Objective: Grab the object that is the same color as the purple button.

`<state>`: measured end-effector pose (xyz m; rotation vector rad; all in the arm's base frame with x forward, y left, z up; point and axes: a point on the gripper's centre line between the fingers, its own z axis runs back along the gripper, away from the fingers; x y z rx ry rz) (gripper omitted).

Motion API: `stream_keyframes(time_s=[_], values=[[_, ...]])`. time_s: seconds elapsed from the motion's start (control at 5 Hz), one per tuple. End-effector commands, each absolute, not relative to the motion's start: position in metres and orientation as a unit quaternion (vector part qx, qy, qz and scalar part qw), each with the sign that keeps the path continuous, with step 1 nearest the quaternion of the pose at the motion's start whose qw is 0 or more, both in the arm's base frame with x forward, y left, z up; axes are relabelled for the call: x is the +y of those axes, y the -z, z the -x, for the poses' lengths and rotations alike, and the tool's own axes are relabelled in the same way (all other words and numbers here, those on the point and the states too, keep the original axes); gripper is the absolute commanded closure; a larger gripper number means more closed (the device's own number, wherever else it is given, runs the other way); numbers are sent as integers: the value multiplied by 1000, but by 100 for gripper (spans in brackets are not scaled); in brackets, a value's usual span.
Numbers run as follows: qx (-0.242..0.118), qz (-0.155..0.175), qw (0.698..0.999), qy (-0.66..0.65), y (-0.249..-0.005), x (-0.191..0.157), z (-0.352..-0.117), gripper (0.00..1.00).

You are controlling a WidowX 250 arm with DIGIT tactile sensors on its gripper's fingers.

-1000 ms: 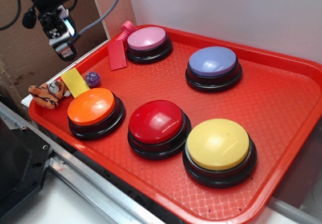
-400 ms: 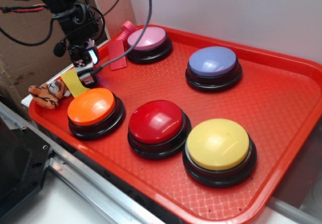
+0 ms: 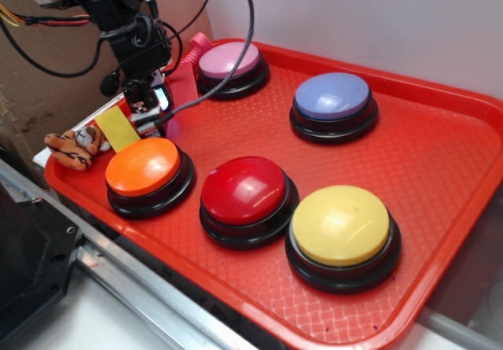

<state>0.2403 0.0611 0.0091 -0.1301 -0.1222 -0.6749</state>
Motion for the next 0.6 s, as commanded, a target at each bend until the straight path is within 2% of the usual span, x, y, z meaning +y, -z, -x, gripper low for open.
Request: stream_keyframes(time_s=[0.0, 0.2, 0.4], values=[[-53, 71, 942, 323, -15, 64, -246, 100], [-49, 74, 944, 318, -19, 63, -242, 100], [-31, 66, 949, 307, -20, 62, -239, 100]])
